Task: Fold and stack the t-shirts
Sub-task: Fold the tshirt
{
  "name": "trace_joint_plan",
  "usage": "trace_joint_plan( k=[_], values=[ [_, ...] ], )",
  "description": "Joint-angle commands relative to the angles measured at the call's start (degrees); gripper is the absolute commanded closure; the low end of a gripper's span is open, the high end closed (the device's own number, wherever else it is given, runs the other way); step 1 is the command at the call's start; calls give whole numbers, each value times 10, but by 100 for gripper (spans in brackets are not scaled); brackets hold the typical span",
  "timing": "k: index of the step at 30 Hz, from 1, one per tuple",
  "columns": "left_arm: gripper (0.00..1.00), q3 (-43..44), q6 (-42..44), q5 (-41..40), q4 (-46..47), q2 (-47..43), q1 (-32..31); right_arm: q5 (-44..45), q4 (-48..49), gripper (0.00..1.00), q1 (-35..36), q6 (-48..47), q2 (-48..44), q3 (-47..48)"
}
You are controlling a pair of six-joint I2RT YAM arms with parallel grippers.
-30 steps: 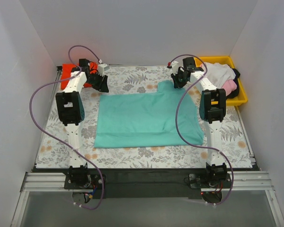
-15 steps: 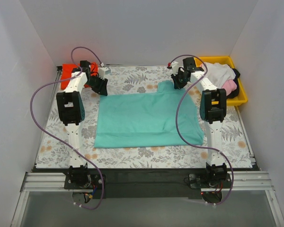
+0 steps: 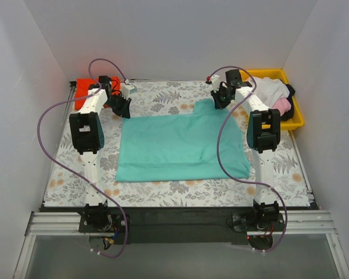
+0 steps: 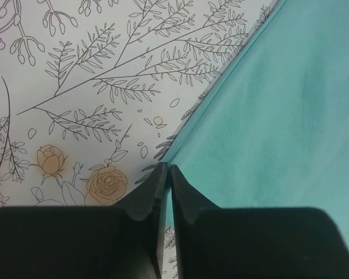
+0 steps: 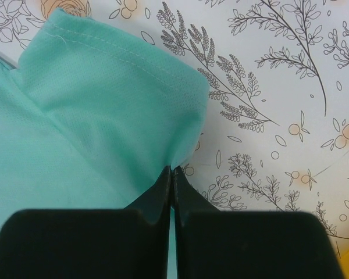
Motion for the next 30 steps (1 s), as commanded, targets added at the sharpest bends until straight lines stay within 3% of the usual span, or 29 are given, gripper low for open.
trace_joint_plan(
  k=[1, 11, 25, 30],
  values=[
    [98, -5, 16, 16, -9, -6, 1, -7, -4, 99, 3, -5, -44, -1],
    [100, -37, 7, 37, 22, -57, 1, -19, -10, 99, 2, -2, -90, -24],
    [100, -297, 93, 39, 125, -280, 1, -40, -13, 99, -1, -6, -269, -215],
    [100, -368, 119, 34, 120, -339, 1, -39, -15, 99, -1, -8, -326, -272]
  ],
)
